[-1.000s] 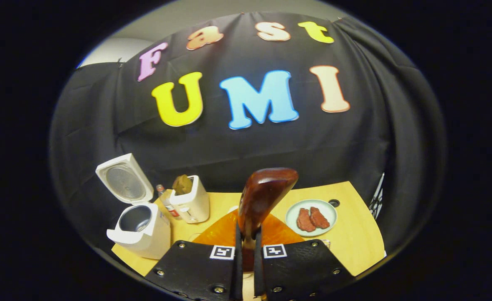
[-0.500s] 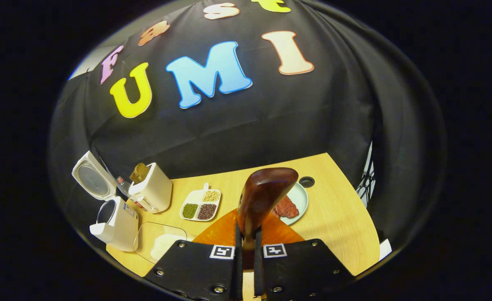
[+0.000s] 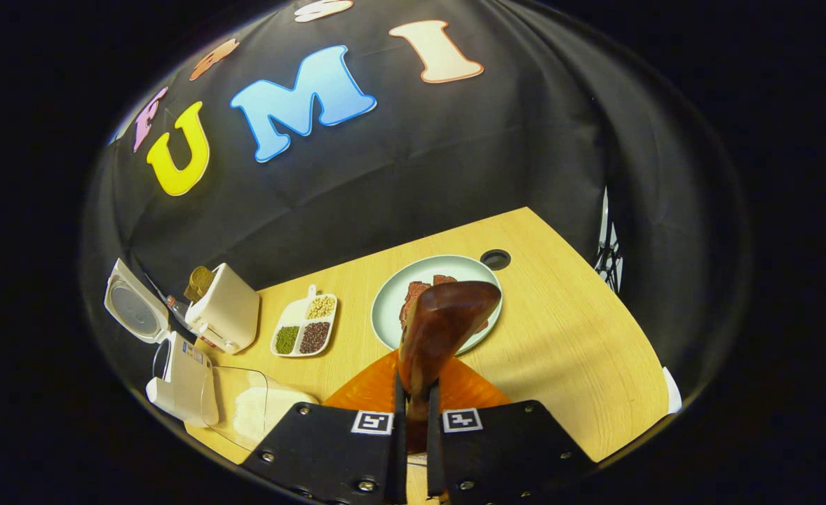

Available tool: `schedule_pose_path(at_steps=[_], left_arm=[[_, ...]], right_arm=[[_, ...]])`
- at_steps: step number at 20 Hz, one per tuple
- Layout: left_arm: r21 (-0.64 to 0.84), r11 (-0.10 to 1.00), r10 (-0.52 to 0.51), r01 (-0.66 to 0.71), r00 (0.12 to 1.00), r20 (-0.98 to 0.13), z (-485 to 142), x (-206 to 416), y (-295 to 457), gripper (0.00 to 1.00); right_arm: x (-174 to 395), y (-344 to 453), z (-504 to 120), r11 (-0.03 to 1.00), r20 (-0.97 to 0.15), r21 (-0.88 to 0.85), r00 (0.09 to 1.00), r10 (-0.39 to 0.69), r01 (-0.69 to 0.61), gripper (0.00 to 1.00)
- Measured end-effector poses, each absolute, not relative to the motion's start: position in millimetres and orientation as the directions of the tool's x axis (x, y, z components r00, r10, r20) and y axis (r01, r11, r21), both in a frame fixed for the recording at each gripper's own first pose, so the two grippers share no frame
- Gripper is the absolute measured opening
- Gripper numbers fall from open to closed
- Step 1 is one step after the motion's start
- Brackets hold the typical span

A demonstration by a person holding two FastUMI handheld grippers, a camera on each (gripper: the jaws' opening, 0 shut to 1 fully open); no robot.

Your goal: Close the left gripper, press the button to open the rice cooker; take a wooden spoon from the chopstick holder with the right hand, scoop a spoonful of rice and pour it into the rice cooker, then put the wooden spoon back into the chopstick holder.

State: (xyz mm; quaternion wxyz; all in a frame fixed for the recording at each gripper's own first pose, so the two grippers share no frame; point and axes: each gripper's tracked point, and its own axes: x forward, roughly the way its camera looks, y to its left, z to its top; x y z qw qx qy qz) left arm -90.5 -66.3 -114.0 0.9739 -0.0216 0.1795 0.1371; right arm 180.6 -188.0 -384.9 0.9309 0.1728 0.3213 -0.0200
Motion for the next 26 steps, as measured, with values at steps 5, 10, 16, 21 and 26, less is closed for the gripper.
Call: schedule_pose_path(at_steps=[5,10,16,21,26], left_arm=[[0.000,0.960,0.261,-0.280,0.894,-0.363,-117,-85,-74,0.92],[0.003,0.964,0.250,-0.266,0.903,-0.350,-114,-78,-87,0.92],[0.004,0.973,0.219,-0.230,0.922,-0.320,-105,-63,-99,0.92],[-0.013,0.982,0.178,-0.190,0.941,-0.288,-96,-46,-96,0.92],[-0.017,0.989,0.142,-0.150,0.962,-0.232,-81,-25,-76,0.98]], right_arm=[[184,-189,-398,0.910,-0.627,0.379,0.770,0.119,0.168,0.15],[182,-196,-380,0.874,-0.591,0.449,0.795,0.137,0.183,0.34],[165,-219,-366,0.870,-0.563,0.448,0.821,0.094,0.207,0.55],[152,-245,-344,0.864,-0.518,0.441,0.855,0.026,0.241,0.88],[131,-246,-312,0.882,-0.468,0.416,0.884,0.001,0.219,0.88]])
